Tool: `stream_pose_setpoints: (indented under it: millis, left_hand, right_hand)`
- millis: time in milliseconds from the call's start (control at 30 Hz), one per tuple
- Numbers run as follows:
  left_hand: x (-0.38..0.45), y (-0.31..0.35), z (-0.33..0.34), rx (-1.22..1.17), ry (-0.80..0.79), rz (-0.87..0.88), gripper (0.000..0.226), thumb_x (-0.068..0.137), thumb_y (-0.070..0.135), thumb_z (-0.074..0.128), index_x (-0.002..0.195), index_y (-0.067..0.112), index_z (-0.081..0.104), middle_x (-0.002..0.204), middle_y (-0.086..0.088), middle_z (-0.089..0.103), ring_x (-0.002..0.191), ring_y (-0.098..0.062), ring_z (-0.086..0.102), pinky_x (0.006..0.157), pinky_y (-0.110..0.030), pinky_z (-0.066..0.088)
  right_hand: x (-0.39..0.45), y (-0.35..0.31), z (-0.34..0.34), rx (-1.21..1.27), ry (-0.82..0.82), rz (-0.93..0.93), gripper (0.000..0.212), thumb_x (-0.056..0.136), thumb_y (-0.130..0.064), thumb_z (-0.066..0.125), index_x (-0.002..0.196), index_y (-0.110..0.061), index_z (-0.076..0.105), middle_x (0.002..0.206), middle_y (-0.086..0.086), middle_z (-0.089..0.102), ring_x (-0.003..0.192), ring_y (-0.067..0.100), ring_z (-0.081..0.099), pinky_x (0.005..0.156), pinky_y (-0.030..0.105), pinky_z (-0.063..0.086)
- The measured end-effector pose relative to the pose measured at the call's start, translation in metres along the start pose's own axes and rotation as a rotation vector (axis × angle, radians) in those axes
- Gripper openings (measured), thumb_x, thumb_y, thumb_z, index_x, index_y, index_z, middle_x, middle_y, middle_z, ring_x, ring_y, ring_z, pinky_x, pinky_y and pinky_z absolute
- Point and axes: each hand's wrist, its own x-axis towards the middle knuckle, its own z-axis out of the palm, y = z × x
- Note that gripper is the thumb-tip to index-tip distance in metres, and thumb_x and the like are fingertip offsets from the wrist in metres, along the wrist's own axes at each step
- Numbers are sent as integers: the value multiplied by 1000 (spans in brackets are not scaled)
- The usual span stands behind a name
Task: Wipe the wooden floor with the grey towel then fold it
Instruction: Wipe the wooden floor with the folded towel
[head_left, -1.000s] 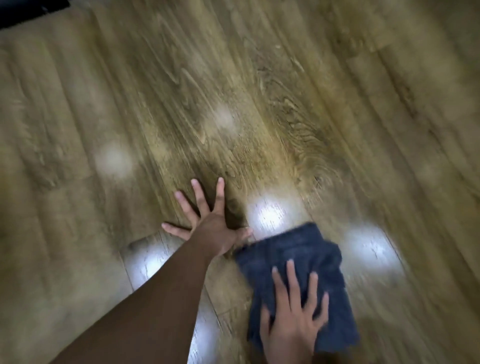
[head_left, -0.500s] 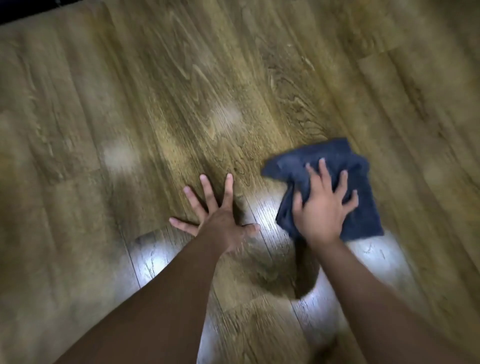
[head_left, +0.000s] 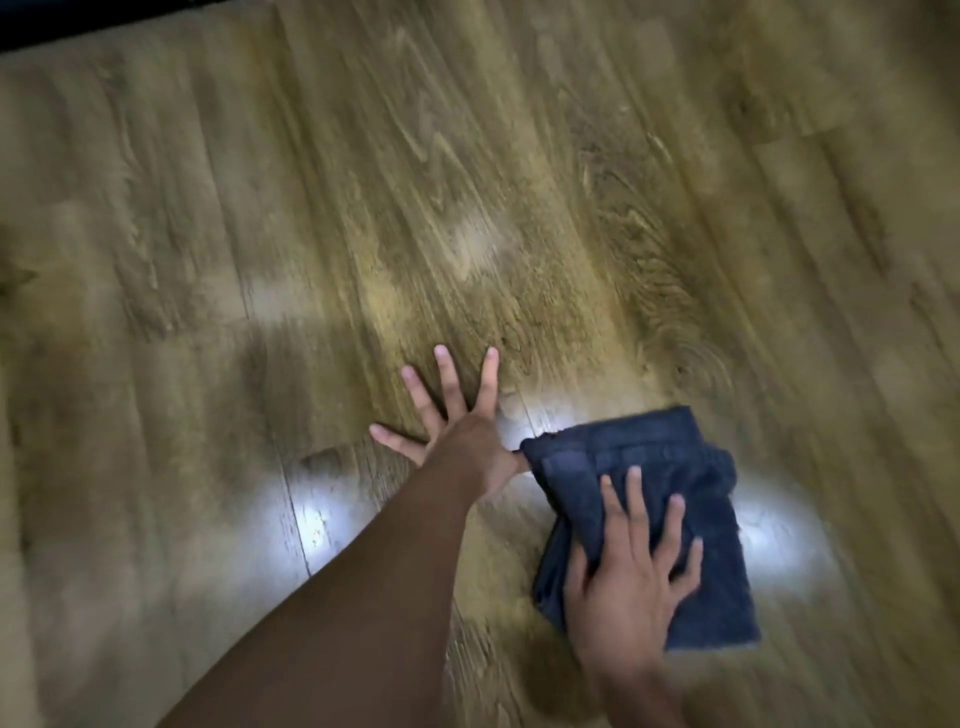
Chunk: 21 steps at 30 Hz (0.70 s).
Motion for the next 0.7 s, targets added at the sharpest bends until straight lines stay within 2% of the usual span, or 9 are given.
stream_pose_setpoints:
  millis: [67, 267, 333, 400, 467, 533, 600, 633, 700]
  left_hand:
    - [1, -1, 1, -9, 11, 7, 130, 78, 56, 73, 126, 60, -47, 123, 8, -72, 112, -33, -67, 84, -86, -22]
    - [-5, 1, -4, -55, -20, 37, 130, 75, 59, 75, 134, 59, -41, 122, 10, -72, 116, -32, -64, 87, -86, -19]
    - [-11, -8, -6, -72, 8, 110, 124, 76, 59, 74, 140, 61, -32, 131, 15, -66, 125, -28, -60, 93, -85, -18]
    - [-18, -37, -7, -44, 152, 160, 108, 77, 67, 69, 147, 62, -14, 147, 22, -50, 142, -22, -43, 102, -81, -11]
    - [-30, -85, -11, -129, 332, 28, 99, 73, 78, 64, 149, 61, 3, 158, 24, -33, 150, -17, -26, 106, -78, -2]
    - [-46, -143, -15, -249, 411, -225, 115, 57, 92, 58, 151, 59, 2, 161, 18, -30, 150, -17, -26, 107, -81, -2]
    - [-59, -193, -21, -360, 382, -432, 135, 34, 103, 49, 147, 63, -12, 159, 12, -37, 148, -23, -33, 105, -81, -7]
    - [-64, -211, -24, -399, 343, -480, 139, 25, 107, 45, 140, 67, -22, 157, 12, -41, 146, -25, -36, 107, -80, -7]
    - [-68, -228, -25, -447, 271, -463, 131, 19, 109, 43, 119, 77, -36, 151, 12, -49, 142, -28, -42, 110, -77, -6]
  right_hand:
    - [-10, -1, 4, -13, -20, 22, 64, 85, -45, 41, 147, -31, 44, 163, -8, 30, 153, 34, 15, 117, 62, 9]
    - [-5, -4, 2, -41, -36, 23, 67, 82, -45, 40, 145, -27, 48, 162, -6, 33, 152, 37, 17, 114, 65, 12]
    - [-5, -5, 1, -41, -32, 30, 67, 82, -46, 40, 145, -26, 49, 162, -6, 34, 151, 38, 18, 114, 66, 13]
    - [-2, -7, 1, -40, -21, 23, 66, 82, -46, 40, 145, -26, 49, 161, -6, 34, 151, 38, 18, 114, 67, 13]
    - [-2, -7, 1, -47, -37, 14, 67, 83, -47, 40, 146, -26, 48, 162, -5, 33, 151, 38, 17, 115, 66, 12]
    - [-4, -5, -1, -40, -40, 11, 67, 84, -47, 38, 147, -26, 48, 163, -5, 32, 151, 38, 16, 115, 66, 11]
    - [-4, -5, 0, -31, -23, 19, 68, 84, -48, 37, 147, -26, 48, 162, -4, 32, 151, 38, 16, 115, 66, 11]
    - [-4, -5, 0, -29, -22, 24, 67, 84, -48, 37, 147, -26, 48, 162, -4, 32, 151, 38, 16, 115, 66, 11]
    - [-4, -5, 1, -31, -27, 21, 66, 85, -48, 39, 147, -26, 47, 162, -4, 32, 151, 38, 16, 115, 66, 11]
